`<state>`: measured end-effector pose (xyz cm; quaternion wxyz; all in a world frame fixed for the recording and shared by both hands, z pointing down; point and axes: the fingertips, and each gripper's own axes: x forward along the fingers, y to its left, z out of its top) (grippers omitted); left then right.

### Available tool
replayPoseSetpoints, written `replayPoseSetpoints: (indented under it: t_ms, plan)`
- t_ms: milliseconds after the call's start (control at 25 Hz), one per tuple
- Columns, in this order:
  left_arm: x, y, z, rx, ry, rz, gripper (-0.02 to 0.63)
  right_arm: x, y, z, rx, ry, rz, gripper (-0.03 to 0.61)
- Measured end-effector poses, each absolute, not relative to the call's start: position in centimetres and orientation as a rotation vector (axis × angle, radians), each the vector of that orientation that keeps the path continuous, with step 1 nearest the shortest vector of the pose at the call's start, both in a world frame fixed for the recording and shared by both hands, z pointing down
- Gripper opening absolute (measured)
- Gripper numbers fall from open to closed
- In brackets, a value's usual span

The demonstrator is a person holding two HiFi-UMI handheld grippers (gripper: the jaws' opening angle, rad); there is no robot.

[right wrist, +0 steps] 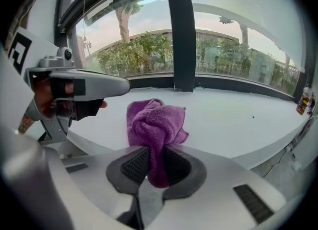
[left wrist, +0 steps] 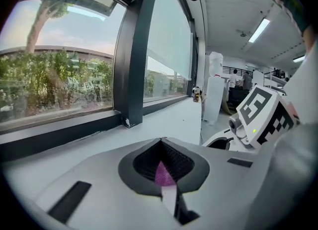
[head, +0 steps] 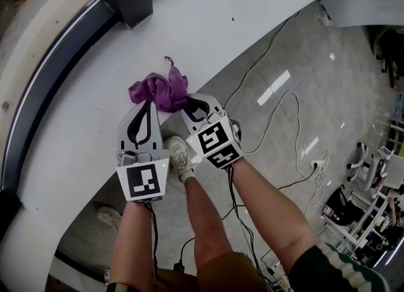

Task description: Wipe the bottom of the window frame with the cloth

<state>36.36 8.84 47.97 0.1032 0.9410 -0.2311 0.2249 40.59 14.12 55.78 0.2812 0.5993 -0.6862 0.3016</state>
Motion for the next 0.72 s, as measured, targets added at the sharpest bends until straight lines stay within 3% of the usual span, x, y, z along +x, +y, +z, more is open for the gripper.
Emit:
replayPoseSetpoints:
  t_ms: [320, 720]
  plan:
    - [35.1, 8.8, 47.9, 2.780, -0.696, 0.651, 0.006, 38.8, 14.0, 55.7, 1.580, -1.854, 0.806, 0.067]
    - [28.1, 9.3, 47.6, 2.729, -0.767, 0.608, 0.006, 32.4, 14.7, 55.9, 1.491, -1.901, 0.789, 0.067]
